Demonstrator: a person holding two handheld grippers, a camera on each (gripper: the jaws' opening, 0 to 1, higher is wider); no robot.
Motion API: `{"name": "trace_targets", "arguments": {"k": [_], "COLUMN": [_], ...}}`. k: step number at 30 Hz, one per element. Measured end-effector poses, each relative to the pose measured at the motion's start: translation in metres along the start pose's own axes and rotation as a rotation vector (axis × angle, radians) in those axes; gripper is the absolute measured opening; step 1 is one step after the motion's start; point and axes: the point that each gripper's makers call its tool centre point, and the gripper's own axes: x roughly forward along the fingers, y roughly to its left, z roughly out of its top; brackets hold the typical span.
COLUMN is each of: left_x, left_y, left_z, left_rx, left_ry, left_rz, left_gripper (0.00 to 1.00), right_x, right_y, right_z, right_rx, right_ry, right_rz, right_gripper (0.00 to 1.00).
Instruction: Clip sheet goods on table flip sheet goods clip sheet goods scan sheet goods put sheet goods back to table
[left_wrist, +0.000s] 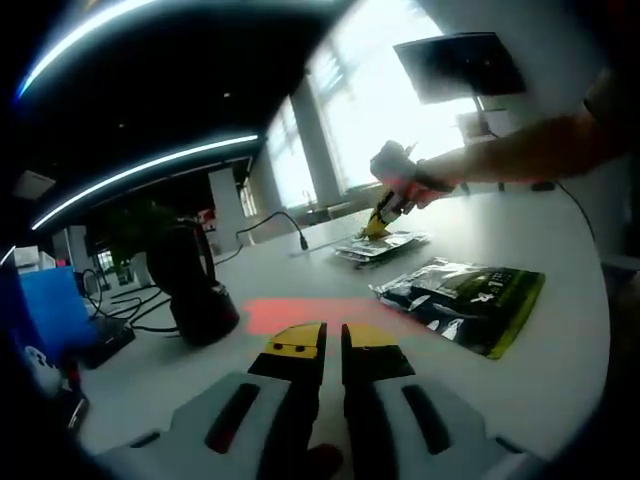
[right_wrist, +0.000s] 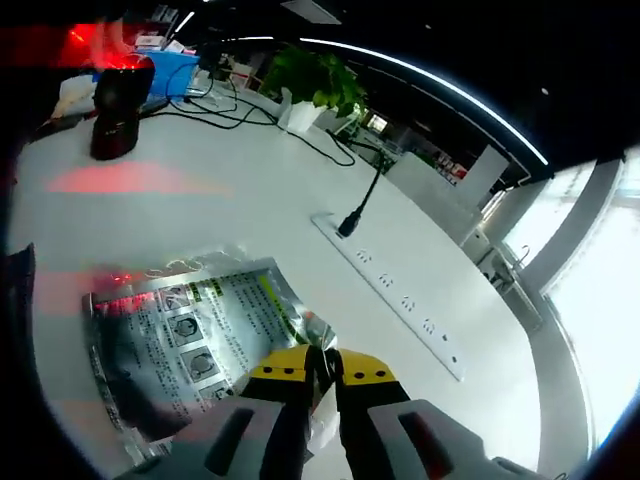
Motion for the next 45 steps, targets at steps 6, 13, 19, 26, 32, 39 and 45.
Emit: {"name": "trace_targets", "arguments": {"k": [6,13,19,26,32,39,45], "left_x": [0.001,0.001,0.001,0.001,0.001,0.001,0.000], "left_y": [0.000,0.001,0.001,0.001,0.002,0.002,0.003], "left_z": [-0.001,-0.001,-0.001,-0.001,-0.002,-0.002,-0.002], "left_rx": [0.001,0.001,0.005,0.004,0.003,0.005,0.007], "left_ry": [0.000,-0.002,-0.001,-0.001,0.001,0.002,0.006], "left_rz": [-0.002,-0.003,0.000,0.002,0.004,0.006,0.009], "left_gripper": [0.00,0.00,0.00,0.00,0.00,0.00,0.00], "right_x": [0.001,-0.019,-0.035,-0.043,-0.054,-0.080,-0.110], "right_y": [-0.012,-0.033,-0.043,-0.031,-0.026,-0.020,-0.015], "right_z": [-0.004,0.007,0.003,0.000,0.000,0.009,0.023], "right_rx": [0.085,0.305,0.356,0.356,0.350,0.292,0.270], "right_ry": [0.018,-0.060,-0.085,-0.107,-0.126,-0.171,-0.239], "right_rz": [-0.023,-0.056,-0.075,-0.026,-0.015,-0.030,-0.039], "right_gripper": [0.10,0.14,0.04,0.00,0.00,0.00,0.00]}}
